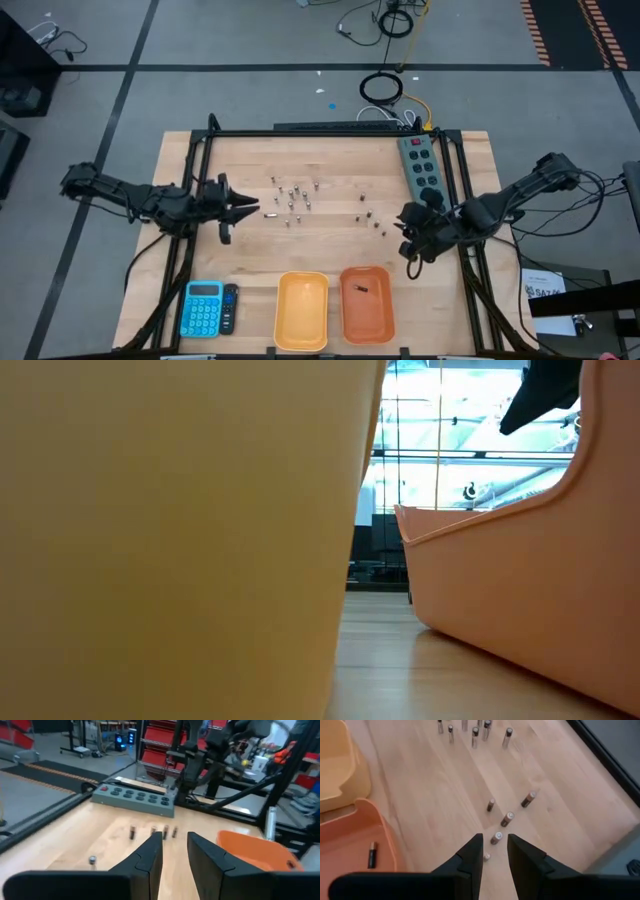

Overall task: Sort batteries
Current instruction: Put the black battery into the orange bin

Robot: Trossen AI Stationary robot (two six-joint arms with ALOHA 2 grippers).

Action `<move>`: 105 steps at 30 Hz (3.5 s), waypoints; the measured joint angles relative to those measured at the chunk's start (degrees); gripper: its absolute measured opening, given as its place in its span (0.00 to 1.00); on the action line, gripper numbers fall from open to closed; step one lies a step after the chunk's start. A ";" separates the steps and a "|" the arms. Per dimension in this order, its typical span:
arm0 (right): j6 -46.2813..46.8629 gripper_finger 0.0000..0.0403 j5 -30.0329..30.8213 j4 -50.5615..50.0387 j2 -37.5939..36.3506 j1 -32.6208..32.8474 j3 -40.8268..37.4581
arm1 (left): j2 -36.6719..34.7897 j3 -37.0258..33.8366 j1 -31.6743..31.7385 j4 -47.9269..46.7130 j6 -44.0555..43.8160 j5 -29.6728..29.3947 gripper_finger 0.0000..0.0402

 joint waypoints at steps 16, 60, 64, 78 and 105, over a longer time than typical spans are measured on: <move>6.12 0.34 -7.65 -9.81 2.06 1.07 0.00 | 4.06 2.51 -1.51 -1.46 -0.96 -1.25 0.25; -6.87 0.35 -11.78 15.86 13.69 -10.19 -13.27 | 10.42 2.45 -1.77 -0.85 2.80 -1.87 0.25; -7.28 0.35 -11.31 17.28 13.67 -10.16 -14.37 | 10.42 2.45 -1.77 -0.85 2.80 -1.84 0.25; -3.64 0.35 -7.11 22.66 0.96 -10.51 -23.65 | 10.40 2.40 -1.77 -1.03 2.80 -1.84 0.25; -5.97 0.35 -10.28 27.89 -4.89 -10.99 -29.20 | 10.40 2.40 -1.77 -0.87 2.89 -2.32 0.25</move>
